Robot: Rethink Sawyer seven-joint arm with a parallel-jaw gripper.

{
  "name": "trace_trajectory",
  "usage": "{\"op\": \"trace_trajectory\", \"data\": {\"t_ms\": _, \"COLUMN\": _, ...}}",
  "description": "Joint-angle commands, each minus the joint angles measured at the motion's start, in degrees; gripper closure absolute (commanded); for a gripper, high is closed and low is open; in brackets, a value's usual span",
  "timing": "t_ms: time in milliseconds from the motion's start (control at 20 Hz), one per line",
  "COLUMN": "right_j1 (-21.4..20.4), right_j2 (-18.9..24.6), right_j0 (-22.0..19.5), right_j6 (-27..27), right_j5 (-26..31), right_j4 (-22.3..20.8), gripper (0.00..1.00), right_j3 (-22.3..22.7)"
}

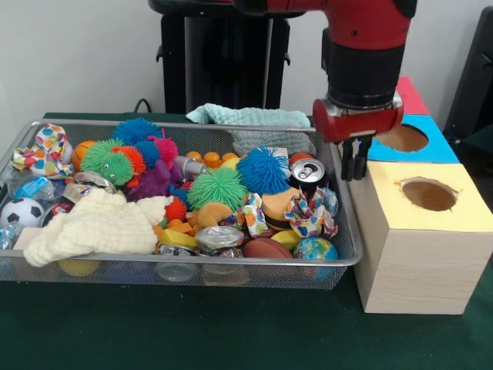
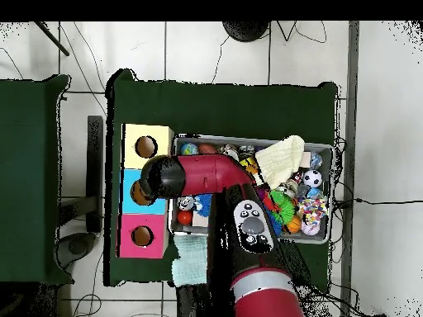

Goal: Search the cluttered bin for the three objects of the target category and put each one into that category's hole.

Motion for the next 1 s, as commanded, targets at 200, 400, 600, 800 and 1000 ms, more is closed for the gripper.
{"op": "trace_trajectory", "data": {"t_ms": 200, "right_j1": -4.77, "right_j2": -3.29, "right_j0": 1.63, "right_j6": 8.16, "right_j5": -1.31, "right_j4": -1.86, "gripper": 1.00, "right_j3": 4.07}}
{"op": "trace_trajectory", "data": {"t_ms": 400, "right_j1": -4.36, "right_j2": -3.23, "right_j0": 1.24, "right_j6": 9.28, "right_j5": -5.77, "right_j4": -1.42, "gripper": 1.00, "right_j3": 4.80}}
{"op": "trace_trajectory", "data": {"t_ms": 600, "right_j1": -6.37, "right_j2": -7.74, "right_j0": 4.80, "right_j6": 10.23, "right_j5": -11.19, "right_j4": -5.42, "gripper": 1.00, "right_j3": 2.94}}
{"op": "trace_trajectory", "data": {"t_ms": 800, "right_j1": -5.90, "right_j2": -11.94, "right_j0": 7.42, "right_j6": 10.41, "right_j5": -12.38, "right_j4": -6.32, "gripper": 1.00, "right_j3": 2.31}}
{"op": "trace_trajectory", "data": {"t_ms": 1000, "right_j1": -4.03, "right_j2": -10.39, "right_j0": 5.12, "right_j6": 8.57, "right_j5": -15.28, "right_j4": -5.59, "gripper": 1.00, "right_j3": 3.83}}
